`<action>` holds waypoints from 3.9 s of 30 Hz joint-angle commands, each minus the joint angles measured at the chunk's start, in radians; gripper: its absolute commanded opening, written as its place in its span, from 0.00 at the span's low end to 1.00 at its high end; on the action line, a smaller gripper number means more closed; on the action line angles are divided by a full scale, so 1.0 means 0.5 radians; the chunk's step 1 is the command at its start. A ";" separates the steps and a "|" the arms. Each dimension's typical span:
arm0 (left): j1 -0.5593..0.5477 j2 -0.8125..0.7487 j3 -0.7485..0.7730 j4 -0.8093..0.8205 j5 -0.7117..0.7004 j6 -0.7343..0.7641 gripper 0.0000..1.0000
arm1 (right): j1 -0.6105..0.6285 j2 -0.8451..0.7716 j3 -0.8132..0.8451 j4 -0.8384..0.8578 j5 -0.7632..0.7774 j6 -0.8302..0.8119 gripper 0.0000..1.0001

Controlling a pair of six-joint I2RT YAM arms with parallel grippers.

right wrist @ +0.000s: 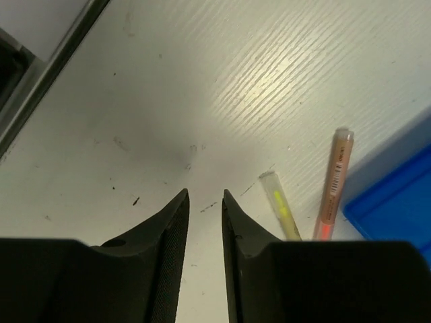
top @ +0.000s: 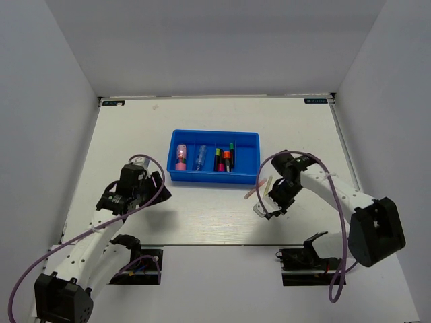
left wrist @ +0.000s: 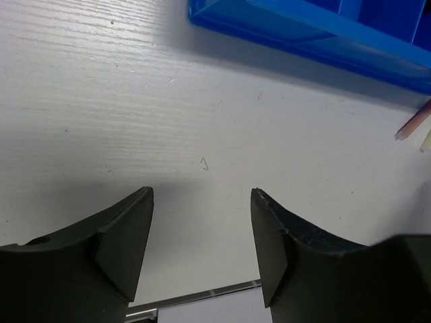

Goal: Sort the stationery into containers
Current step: Pick up the pen from the center of the board, then place the pen in the storage box.

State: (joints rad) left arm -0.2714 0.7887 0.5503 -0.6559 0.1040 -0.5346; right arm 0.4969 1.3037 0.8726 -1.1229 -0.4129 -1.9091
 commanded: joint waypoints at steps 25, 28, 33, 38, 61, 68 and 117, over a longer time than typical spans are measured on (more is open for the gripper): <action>0.000 0.015 -0.005 0.014 0.038 0.042 0.70 | -0.116 0.605 0.289 0.433 0.148 -1.075 0.34; 0.003 0.021 -0.005 0.011 0.038 0.038 0.70 | -0.119 0.678 0.331 0.414 0.175 -1.097 0.34; 0.003 0.018 -0.005 0.011 0.028 0.042 0.70 | -0.128 0.737 0.286 0.451 0.237 -1.155 0.34; -0.003 0.021 -0.005 0.014 0.034 0.042 0.70 | -0.125 0.804 0.261 0.497 0.277 -1.207 0.34; 0.000 -0.025 -0.011 0.008 0.025 0.029 0.70 | -0.101 0.743 0.086 0.271 0.243 -0.990 0.00; 0.003 -0.016 -0.005 0.011 0.028 0.029 0.70 | -0.104 0.467 0.264 -0.064 -0.256 -0.664 0.00; 0.000 -0.041 -0.018 0.103 0.184 0.042 0.71 | -0.049 0.973 1.139 1.224 0.752 4.245 0.36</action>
State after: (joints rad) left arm -0.2714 0.7635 0.5472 -0.6472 0.1326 -0.5232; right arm 0.4679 1.8347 1.4464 -0.5465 0.0059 0.2077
